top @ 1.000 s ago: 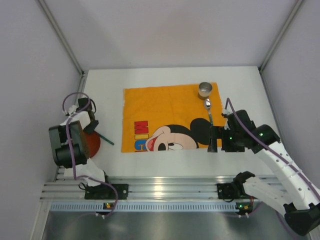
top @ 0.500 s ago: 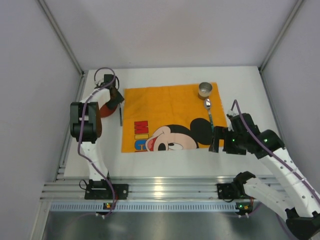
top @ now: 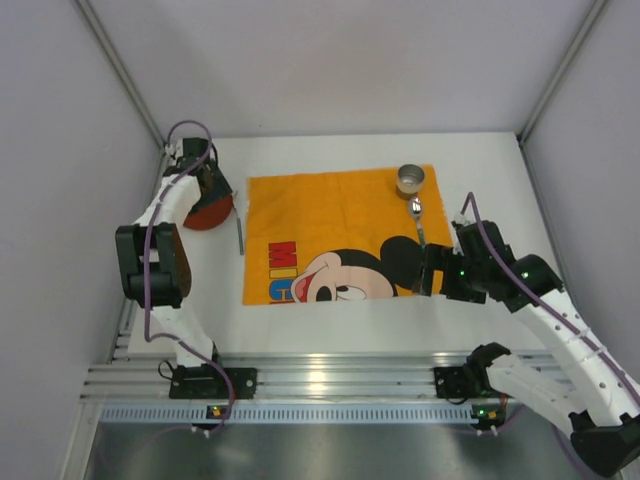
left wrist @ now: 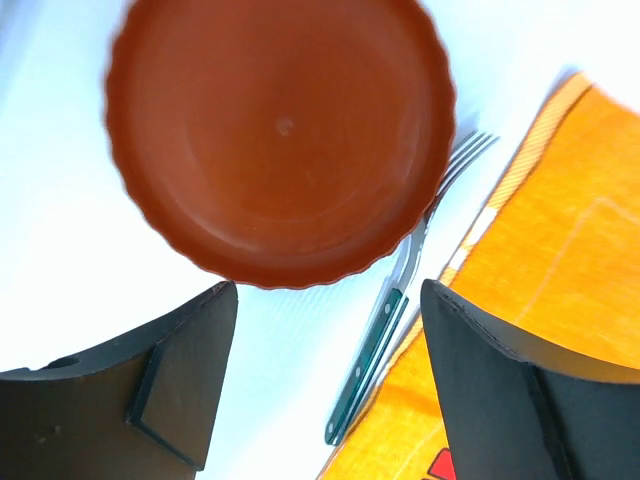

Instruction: Set the dinner table for one person

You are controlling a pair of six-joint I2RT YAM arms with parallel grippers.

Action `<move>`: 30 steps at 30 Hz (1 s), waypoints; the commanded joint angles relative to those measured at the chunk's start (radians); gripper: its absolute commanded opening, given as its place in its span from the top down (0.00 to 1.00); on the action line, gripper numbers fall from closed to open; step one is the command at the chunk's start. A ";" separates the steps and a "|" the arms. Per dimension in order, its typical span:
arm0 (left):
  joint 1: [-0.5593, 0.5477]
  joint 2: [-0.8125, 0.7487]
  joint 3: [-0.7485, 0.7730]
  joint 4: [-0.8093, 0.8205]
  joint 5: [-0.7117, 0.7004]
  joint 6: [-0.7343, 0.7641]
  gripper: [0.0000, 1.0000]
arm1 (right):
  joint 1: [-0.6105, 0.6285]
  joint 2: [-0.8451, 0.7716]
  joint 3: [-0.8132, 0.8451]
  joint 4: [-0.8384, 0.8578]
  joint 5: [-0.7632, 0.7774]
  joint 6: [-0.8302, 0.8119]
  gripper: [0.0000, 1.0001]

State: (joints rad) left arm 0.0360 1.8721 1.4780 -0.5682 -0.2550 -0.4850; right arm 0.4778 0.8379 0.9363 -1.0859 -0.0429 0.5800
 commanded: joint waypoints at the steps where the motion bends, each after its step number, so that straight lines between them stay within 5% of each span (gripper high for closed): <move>1: 0.013 -0.077 -0.011 -0.004 0.032 0.052 0.21 | 0.012 0.012 -0.002 0.064 0.006 0.012 0.00; 13: 0.038 -0.099 -0.185 0.057 0.092 0.192 0.22 | 0.012 0.021 -0.044 0.112 0.032 0.021 0.00; 30: 0.036 0.045 -0.185 0.145 0.171 0.243 0.33 | 0.012 0.214 0.061 0.130 0.081 -0.091 0.00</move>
State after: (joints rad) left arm 0.0708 1.9152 1.2953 -0.4709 -0.0753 -0.2584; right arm 0.4778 1.0302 0.9409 -0.9951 0.0151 0.5262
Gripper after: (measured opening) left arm 0.684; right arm 0.996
